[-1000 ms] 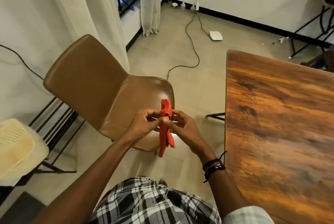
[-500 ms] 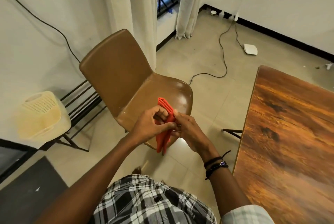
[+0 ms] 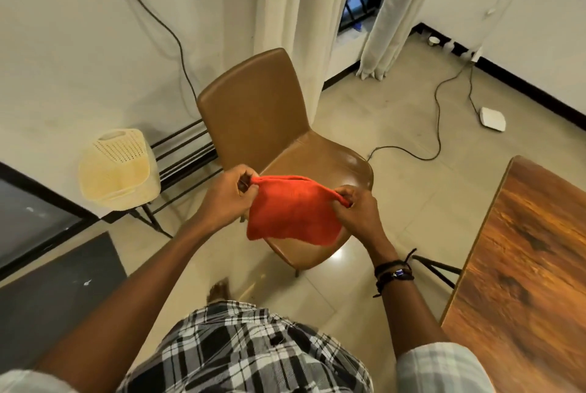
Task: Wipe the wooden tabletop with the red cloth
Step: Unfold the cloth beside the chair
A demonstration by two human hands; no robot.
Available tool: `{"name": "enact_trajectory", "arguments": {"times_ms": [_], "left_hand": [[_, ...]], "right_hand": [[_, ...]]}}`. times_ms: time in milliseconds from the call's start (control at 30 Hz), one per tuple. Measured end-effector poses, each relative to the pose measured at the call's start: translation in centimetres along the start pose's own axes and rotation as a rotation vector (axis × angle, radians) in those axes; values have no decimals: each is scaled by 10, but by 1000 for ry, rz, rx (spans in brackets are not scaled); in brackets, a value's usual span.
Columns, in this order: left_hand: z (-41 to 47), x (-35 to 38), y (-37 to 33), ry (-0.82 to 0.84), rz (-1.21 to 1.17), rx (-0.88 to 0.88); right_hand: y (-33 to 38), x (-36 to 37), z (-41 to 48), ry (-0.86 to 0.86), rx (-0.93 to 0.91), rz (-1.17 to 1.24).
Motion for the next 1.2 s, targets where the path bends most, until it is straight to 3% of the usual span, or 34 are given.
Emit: {"name": "enact_trajectory", "arguments": {"times_ms": [133, 367, 500, 733, 967, 1200], "left_hand": [[6, -30, 35, -39, 114, -8], [12, -92, 107, -148, 118, -23], [17, -143, 167, -146, 139, 67], [38, -236, 265, -195, 437, 154], [79, -332, 354, -297, 522, 68], [121, -356, 449, -329, 372, -183]], "right_hand": [[23, 27, 26, 75, -92, -84], [71, 97, 72, 174, -86, -156], [106, 171, 108, 288, -85, -265], [192, 297, 160, 407, -234, -342], [255, 420, 219, 437, -358, -395], [246, 520, 266, 592, -221, -377]]}}
Point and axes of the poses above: each hand's wrist, its own z-axis towards the middle knuckle, its own x-axis out of the palm, y = z × x, the point moved 5 cm from there along z, towards the middle knuckle, and after that the axes turned 1 degree about z, right-handed, at the moved point
